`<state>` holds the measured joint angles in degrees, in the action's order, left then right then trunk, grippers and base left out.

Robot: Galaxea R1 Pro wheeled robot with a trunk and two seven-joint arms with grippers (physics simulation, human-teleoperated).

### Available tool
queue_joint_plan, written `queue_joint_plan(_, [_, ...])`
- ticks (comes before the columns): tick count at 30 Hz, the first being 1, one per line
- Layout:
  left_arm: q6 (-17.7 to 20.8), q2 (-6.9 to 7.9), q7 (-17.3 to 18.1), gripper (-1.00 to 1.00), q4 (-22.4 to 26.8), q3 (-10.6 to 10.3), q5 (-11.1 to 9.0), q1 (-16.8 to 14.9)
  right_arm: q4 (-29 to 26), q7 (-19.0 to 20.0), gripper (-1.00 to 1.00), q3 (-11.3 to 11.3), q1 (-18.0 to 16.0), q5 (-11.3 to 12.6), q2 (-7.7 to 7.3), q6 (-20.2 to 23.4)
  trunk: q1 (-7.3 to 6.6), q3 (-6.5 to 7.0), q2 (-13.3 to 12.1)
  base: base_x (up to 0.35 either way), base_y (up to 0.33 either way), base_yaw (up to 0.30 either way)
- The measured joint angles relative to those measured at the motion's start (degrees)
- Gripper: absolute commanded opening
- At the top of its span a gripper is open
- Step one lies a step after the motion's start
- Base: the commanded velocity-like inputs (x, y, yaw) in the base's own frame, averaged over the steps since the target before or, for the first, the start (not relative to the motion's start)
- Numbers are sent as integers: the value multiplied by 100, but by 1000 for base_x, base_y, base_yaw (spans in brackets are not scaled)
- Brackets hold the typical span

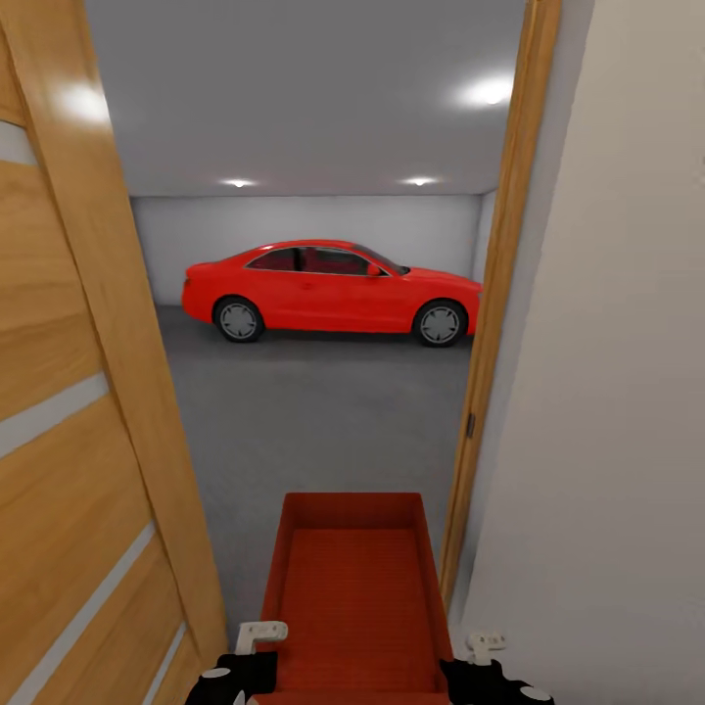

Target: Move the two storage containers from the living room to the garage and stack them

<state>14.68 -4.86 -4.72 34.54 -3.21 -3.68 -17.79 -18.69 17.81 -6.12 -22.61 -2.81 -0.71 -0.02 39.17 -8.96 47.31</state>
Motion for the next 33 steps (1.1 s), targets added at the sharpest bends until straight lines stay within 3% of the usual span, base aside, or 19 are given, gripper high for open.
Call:
queue_joint_plan(16, [1,12,0,-100,-1,-10,-21,0,1,-4,-100,-11,-1,-13,10,1,-1,0,0,67,94,-4])
queue_joint_plan(33, [-1,6,1,-100,-1,-5,-10,0,2,-2,-100,-15,0,-15,7,0,0,0,0,4,5,0])
